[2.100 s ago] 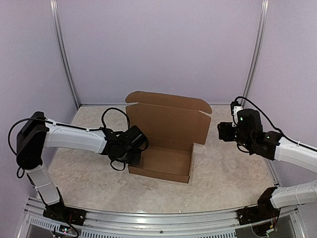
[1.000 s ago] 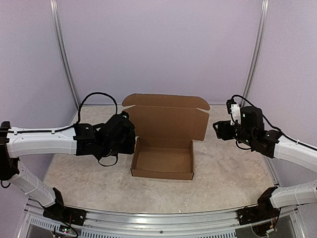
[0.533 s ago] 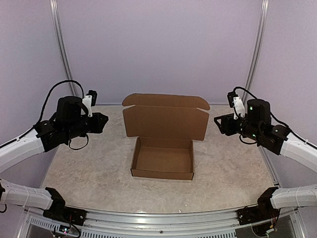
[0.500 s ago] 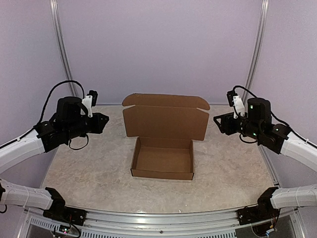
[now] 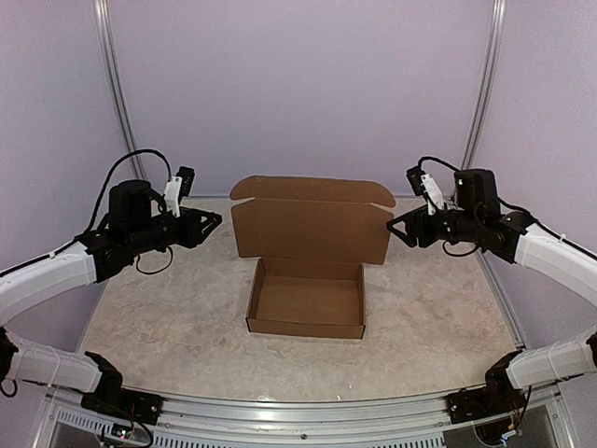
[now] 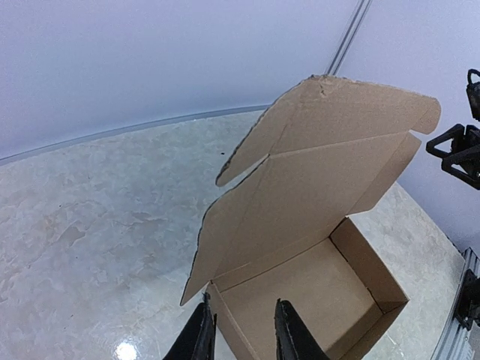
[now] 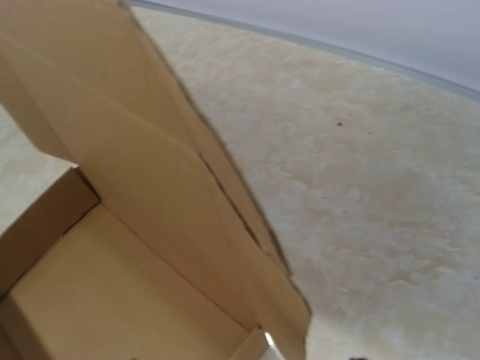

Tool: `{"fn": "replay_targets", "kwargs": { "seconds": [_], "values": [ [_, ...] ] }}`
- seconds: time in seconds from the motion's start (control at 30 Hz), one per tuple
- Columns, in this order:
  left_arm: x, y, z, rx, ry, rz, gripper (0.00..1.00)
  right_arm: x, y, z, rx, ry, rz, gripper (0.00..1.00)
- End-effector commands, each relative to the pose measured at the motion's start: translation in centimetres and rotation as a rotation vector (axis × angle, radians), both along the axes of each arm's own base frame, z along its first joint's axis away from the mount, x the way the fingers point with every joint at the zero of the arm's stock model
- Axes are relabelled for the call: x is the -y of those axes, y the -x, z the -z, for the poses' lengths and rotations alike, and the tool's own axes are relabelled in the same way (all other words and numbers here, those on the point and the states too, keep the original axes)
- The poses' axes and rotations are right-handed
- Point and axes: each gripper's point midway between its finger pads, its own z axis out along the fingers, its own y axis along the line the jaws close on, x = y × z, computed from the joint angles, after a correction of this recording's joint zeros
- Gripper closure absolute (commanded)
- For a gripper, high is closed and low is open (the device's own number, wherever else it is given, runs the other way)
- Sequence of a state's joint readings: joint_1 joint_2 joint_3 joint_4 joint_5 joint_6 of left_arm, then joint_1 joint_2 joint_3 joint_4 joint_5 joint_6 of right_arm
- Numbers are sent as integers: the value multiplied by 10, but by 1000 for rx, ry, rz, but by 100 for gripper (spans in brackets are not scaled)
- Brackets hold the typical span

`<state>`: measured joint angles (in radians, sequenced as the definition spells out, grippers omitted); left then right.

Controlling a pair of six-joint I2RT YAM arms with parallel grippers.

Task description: Fold the paper box

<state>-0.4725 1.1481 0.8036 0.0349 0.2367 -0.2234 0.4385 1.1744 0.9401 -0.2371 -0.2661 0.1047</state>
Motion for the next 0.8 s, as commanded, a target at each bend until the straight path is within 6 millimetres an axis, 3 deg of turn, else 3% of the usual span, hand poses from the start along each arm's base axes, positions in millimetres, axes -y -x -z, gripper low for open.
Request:
{"fn": "replay_targets", "kwargs": {
  "seconds": [0.0,0.37,0.53,0.77],
  "values": [
    [8,2,2,15,25,59,73,-7,-5,-9,3,-40,-53,42],
    [8,3,0,14,52,55,66,-11,-22,-5,-11,-119,-115,44],
    [5,4,-3,20,56,35,53,-12,-25,-1,-10,-126,-129,46],
    [2,6,-6,31,53,26,47,-15,-27,4,-8,-132,-151,54]
  ]
}}
